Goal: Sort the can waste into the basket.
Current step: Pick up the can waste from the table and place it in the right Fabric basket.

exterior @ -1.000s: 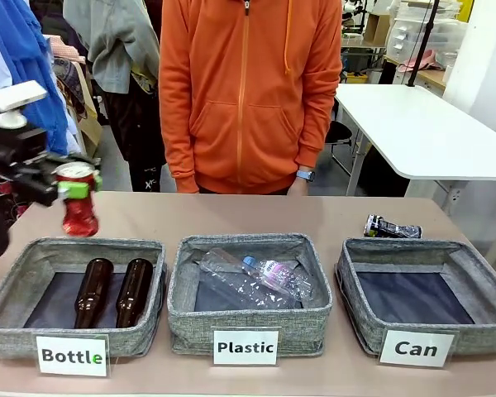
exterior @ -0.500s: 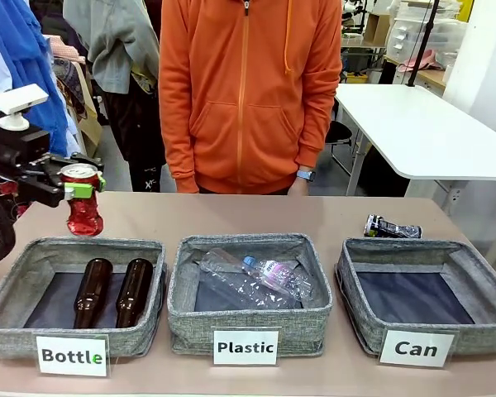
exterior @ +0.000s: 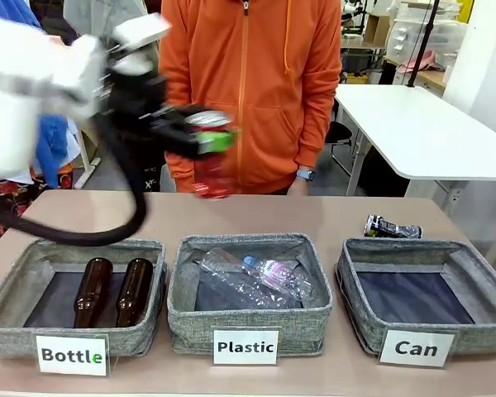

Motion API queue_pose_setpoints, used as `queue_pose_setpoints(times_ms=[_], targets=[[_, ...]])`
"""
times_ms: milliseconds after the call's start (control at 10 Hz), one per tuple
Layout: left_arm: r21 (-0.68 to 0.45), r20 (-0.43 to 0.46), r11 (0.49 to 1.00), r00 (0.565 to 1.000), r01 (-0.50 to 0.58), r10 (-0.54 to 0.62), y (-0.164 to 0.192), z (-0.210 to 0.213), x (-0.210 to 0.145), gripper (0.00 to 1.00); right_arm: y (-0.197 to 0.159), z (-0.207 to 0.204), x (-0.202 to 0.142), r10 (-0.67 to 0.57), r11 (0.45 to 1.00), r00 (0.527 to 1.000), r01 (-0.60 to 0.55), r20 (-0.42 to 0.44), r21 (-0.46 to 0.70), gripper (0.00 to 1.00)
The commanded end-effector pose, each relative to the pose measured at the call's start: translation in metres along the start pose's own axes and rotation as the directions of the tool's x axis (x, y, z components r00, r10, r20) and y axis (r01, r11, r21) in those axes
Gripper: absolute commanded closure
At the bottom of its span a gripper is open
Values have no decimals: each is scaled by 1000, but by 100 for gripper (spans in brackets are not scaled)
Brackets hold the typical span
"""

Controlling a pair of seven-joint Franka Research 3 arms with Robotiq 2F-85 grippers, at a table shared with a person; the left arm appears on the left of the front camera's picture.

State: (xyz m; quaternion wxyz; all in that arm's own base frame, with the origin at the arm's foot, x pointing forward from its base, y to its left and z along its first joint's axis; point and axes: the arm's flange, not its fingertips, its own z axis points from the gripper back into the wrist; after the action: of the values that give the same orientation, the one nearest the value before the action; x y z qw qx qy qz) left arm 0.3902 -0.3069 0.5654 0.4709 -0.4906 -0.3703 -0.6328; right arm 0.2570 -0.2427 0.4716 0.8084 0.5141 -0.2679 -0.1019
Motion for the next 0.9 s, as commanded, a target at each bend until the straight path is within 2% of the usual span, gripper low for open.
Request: queue_pose_setpoints(times_ms=[0,200,300,400,500,600,700,800], targets=[[-27,-106,999,994,-34,31,65,-72,21,71,8,68,-19,72,987,996,-64,51,-150,0],[-205,-251,976,968,-74,20,100,-180,36,71,-11,114,-16,13,978,992,13,126,-207,0],[-257,-297,964,955,-66,-14,108,-226,38,71,-24,131,-19,6,981,988,24,154,-191,0],[-259,-331,964,943,-55,-35,112,-269,33,71,-34,150,-21,-12,991,987,33,161,-127,0],[-271,-327,962,943,-26,-67,118,-299,28,71,-43,161,-21,-67,997,988,72,137,-32,0],[-268,-299,964,950,6,-89,125,-318,24,71,-49,156,-17,-93,994,980,100,178,-31,0],[-262,-318,964,947,-48,-39,89,-283,-2,71,-34,148,-36,-56,986,984,81,172,-144,0],[-262,-318,964,947,-48,-39,89,-283,-2,71,-34,148,-36,-56,986,984,81,172,-144,0]])
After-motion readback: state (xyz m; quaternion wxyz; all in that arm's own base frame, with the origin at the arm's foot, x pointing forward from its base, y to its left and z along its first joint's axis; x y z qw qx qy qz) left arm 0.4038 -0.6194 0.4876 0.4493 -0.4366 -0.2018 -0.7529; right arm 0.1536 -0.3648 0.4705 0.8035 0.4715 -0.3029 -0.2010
